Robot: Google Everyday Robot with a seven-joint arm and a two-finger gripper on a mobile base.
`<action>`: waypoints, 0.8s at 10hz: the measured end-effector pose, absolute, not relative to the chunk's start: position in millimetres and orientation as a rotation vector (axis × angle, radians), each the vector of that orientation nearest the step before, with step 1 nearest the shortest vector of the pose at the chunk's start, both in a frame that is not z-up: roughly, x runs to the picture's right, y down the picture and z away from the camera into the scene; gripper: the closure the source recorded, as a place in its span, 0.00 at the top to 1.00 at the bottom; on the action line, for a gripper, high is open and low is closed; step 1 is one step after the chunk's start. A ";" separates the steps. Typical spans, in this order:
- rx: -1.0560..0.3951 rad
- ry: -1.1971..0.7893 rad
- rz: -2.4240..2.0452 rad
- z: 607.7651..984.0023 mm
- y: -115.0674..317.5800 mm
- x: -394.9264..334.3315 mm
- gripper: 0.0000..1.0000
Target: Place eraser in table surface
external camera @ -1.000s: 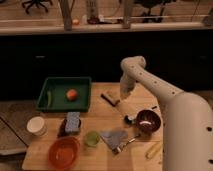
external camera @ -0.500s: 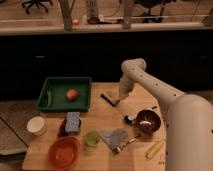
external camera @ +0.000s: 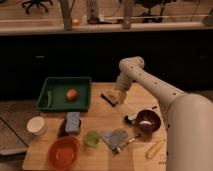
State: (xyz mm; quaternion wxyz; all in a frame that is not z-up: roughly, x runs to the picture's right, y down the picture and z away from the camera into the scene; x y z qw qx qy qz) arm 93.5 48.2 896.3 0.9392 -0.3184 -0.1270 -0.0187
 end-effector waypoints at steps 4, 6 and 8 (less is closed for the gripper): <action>-0.654 -0.247 0.058 905.6 47.4 81.3 0.80; -0.657 -0.237 0.089 915.2 51.5 71.3 0.80; -0.658 -0.225 0.100 923.9 55.8 64.2 0.80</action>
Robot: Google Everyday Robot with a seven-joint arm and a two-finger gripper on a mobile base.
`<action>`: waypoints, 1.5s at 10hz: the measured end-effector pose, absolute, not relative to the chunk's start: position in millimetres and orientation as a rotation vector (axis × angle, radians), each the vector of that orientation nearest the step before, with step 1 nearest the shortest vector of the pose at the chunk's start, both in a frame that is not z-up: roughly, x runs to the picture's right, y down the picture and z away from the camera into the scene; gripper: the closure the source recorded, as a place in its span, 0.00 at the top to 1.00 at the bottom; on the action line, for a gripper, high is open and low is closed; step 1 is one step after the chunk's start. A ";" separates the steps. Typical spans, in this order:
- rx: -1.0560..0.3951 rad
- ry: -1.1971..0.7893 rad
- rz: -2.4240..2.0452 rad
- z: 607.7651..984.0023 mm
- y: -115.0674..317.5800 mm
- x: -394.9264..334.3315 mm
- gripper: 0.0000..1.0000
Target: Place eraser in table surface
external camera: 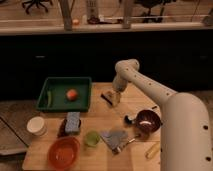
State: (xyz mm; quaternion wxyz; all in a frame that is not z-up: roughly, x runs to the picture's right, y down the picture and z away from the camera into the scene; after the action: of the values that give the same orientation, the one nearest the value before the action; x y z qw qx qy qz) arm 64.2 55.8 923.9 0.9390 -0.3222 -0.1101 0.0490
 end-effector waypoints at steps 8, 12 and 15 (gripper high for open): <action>-0.674 -0.161 0.178 969.4 71.7 59.9 0.67; -0.683 -0.139 0.181 972.5 67.7 61.2 0.29; -0.691 -0.126 0.182 973.2 62.9 62.7 0.02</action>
State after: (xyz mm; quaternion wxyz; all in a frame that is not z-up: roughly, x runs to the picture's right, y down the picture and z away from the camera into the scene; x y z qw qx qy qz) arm 62.7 62.9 973.2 0.9349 -0.3381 -0.0618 0.0890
